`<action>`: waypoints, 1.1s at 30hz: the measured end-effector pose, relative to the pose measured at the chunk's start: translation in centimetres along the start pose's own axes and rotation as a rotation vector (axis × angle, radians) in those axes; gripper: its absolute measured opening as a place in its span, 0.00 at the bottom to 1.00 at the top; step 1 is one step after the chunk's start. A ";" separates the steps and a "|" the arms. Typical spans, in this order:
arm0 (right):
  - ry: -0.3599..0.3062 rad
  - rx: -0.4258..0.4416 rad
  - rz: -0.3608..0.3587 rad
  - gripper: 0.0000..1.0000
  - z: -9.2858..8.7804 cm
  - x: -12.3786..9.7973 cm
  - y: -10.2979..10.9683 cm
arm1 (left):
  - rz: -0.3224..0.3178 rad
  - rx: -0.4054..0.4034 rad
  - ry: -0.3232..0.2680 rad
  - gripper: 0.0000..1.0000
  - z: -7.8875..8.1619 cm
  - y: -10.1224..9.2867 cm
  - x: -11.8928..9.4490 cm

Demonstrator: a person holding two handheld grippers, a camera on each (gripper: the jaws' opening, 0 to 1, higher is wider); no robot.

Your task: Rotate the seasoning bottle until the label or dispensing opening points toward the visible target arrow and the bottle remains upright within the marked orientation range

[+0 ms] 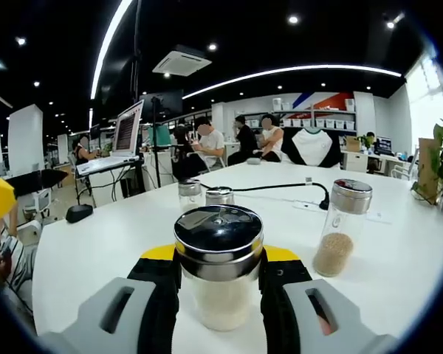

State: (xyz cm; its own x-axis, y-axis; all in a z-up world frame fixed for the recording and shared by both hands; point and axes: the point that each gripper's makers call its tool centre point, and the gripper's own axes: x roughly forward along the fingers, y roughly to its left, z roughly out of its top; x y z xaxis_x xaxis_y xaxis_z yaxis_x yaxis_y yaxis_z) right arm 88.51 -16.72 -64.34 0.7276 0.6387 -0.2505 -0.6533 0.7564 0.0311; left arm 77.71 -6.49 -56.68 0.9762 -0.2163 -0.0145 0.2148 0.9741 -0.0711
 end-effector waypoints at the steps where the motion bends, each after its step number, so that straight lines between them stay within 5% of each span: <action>1: -0.005 -0.001 -0.012 0.40 0.0 0.0 0.0 | 0.001 -0.001 0.001 0.95 0.0 0.0 0.0; 21: -0.074 0.020 -0.266 0.40 0.2 0.2 -0.7 | 0.019 -0.014 0.006 0.95 -0.2 0.5 0.1; 33: -0.073 0.032 -0.314 0.40 0.1 0.4 -1.2 | 0.014 -0.016 0.006 0.95 -0.3 0.4 0.3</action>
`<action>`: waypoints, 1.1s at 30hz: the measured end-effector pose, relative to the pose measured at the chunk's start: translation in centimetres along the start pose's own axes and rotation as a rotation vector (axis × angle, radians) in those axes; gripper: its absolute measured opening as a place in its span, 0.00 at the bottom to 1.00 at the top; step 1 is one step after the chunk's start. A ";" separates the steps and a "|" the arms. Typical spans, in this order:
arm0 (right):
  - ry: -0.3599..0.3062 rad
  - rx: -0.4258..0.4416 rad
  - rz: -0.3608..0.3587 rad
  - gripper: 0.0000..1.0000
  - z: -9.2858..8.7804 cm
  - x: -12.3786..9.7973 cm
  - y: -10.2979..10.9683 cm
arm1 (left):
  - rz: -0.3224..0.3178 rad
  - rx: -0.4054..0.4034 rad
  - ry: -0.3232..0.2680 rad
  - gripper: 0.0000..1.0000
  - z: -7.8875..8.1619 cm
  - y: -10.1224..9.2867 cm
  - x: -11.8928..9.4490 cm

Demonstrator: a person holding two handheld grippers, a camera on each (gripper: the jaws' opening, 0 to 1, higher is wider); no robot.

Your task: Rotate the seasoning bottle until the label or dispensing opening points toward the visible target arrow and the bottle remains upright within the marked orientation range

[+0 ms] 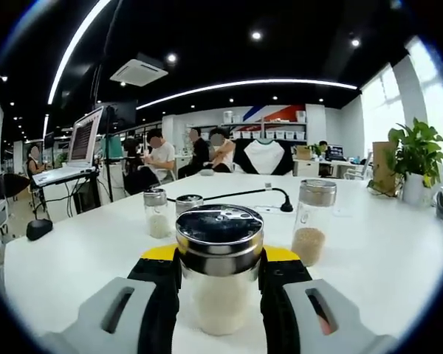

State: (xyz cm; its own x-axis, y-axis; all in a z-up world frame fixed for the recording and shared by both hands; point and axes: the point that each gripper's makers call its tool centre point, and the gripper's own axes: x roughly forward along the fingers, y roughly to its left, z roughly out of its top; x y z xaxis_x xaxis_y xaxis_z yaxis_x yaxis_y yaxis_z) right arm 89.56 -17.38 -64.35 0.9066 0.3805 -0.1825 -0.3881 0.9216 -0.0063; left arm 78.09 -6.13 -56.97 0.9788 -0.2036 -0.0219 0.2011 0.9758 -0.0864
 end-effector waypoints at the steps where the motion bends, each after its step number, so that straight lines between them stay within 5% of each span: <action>1: 0.000 0.000 -0.002 0.40 0.0 0.0 0.0 | -0.001 -0.003 0.000 0.95 0.0 0.0 0.0; 18: 0.024 -0.043 -0.009 0.40 -0.1 0.5 -0.3 | -0.002 -0.004 0.007 0.95 -0.1 0.3 0.0; 22: 0.027 0.009 0.008 0.41 -0.2 0.4 -0.1 | 0.000 -0.005 0.008 0.95 -0.1 0.3 -0.2; 26: 0.005 -0.008 0.095 0.50 0.3 0.3 0.8 | -0.008 -0.005 0.004 0.95 -0.1 0.3 -0.1; 33: 0.005 0.008 0.125 0.61 0.4 -0.4 -0.1 | -0.019 -0.018 -0.006 0.95 -0.2 -0.1 -0.2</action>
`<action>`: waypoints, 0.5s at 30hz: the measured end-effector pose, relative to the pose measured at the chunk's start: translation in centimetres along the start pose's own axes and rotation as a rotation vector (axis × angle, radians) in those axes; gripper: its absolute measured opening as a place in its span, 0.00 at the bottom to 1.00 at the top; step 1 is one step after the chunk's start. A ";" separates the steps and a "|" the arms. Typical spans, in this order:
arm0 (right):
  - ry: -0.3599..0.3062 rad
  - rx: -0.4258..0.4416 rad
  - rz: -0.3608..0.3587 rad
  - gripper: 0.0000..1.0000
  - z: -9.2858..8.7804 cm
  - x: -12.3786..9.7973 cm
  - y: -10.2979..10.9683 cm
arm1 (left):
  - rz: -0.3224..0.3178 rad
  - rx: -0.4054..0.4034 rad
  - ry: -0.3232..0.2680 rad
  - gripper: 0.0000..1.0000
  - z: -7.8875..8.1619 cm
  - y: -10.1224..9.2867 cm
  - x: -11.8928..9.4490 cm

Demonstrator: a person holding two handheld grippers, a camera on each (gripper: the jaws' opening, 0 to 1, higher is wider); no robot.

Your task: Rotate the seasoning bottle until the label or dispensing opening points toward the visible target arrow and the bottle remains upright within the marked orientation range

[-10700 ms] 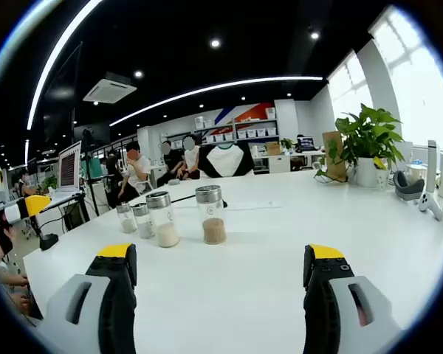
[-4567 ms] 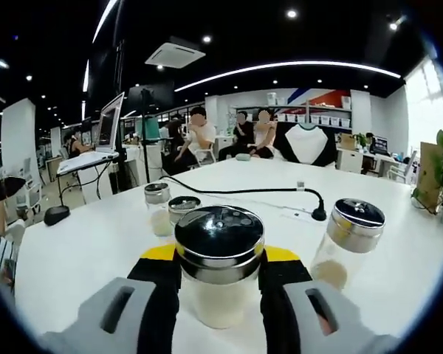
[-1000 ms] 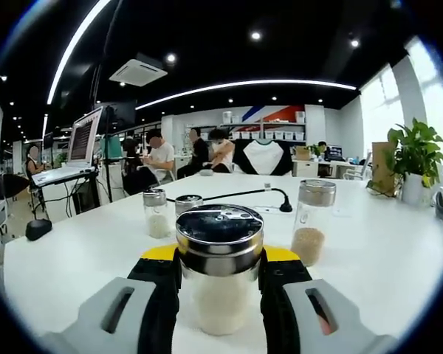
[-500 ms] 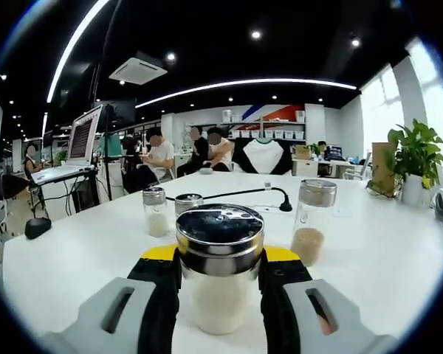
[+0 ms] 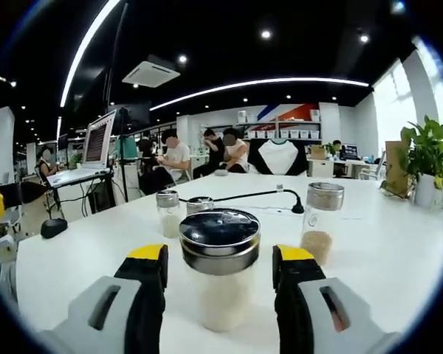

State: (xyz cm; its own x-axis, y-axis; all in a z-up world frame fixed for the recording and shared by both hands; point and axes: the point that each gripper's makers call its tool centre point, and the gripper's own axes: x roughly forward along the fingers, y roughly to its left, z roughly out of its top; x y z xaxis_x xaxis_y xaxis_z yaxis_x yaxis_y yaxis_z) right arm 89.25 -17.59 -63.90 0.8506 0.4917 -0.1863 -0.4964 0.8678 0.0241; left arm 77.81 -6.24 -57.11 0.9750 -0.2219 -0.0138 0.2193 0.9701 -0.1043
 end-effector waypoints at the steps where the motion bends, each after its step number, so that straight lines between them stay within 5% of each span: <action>1: -0.007 0.004 0.011 0.62 0.0 -0.1 0.0 | -0.010 -0.005 -0.010 0.95 0.1 -0.2 0.0; 10: -0.033 -0.087 0.145 0.66 0.8 -1.0 0.8 | -0.010 -0.009 -0.004 0.95 -0.1 -0.4 -0.1; 15: -0.036 -0.046 0.221 0.67 0.9 -1.1 1.1 | -0.006 -0.008 -0.007 0.95 0.2 -0.2 -0.3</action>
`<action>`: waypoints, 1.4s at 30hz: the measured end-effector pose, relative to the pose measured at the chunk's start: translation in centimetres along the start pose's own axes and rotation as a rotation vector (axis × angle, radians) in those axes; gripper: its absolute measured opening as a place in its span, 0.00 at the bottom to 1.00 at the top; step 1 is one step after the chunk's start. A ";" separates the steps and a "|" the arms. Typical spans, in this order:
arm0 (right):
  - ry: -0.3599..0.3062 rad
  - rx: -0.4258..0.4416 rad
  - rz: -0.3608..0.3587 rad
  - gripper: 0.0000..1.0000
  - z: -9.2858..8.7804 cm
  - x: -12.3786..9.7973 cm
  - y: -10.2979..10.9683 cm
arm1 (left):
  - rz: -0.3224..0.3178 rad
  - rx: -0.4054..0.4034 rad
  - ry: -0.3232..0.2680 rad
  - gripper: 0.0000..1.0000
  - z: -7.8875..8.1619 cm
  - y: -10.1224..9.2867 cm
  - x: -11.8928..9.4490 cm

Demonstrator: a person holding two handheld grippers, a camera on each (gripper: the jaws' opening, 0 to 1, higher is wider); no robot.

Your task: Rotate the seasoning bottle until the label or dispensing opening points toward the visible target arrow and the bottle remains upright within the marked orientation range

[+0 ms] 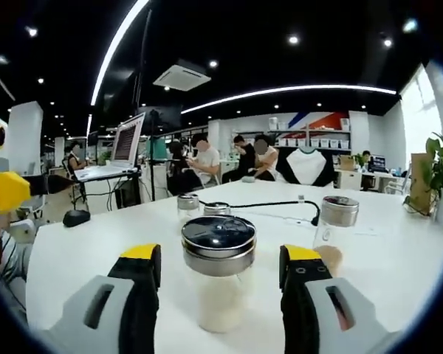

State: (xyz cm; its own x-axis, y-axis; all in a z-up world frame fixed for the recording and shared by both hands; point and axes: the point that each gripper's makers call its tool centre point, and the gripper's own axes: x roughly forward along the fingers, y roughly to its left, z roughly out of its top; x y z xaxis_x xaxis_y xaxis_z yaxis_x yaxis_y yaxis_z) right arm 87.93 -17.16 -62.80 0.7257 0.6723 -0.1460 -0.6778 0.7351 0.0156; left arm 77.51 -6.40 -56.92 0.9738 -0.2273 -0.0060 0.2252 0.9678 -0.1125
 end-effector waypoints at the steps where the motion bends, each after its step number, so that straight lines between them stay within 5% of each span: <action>1: -0.002 -0.001 0.017 0.66 0.0 0.0 0.1 | 0.001 0.000 0.000 0.95 0.0 0.0 0.0; 12: -0.051 -0.040 0.315 0.61 2.2 -0.3 0.1 | 0.008 -0.006 0.000 0.95 0.2 0.3 -0.2; 17: 0.011 -0.105 0.470 0.65 1.6 -1.1 1.4 | 0.015 -0.006 -0.004 0.94 0.4 0.6 -0.2; 19: 0.086 -0.111 0.512 0.65 0.3 -1.1 1.7 | 0.019 -0.009 -0.004 0.94 0.5 0.8 -0.2; 28: 0.078 -0.052 0.578 0.60 -0.8 -0.2 2.2 | 0.021 -0.004 -0.009 0.94 0.9 1.1 -0.1; 42: 0.004 -0.033 0.543 0.41 -0.3 0.6 1.5 | 0.017 -0.005 -0.007 0.94 1.0 1.3 -0.1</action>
State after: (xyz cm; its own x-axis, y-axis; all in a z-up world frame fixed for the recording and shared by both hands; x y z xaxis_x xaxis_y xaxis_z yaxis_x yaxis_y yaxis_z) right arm 87.32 -15.74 -63.19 0.2694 0.9544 -0.1290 -0.9586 0.2785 0.0585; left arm 77.70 -5.04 -56.06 0.9776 -0.2104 -0.0005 0.2089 0.9708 -0.1178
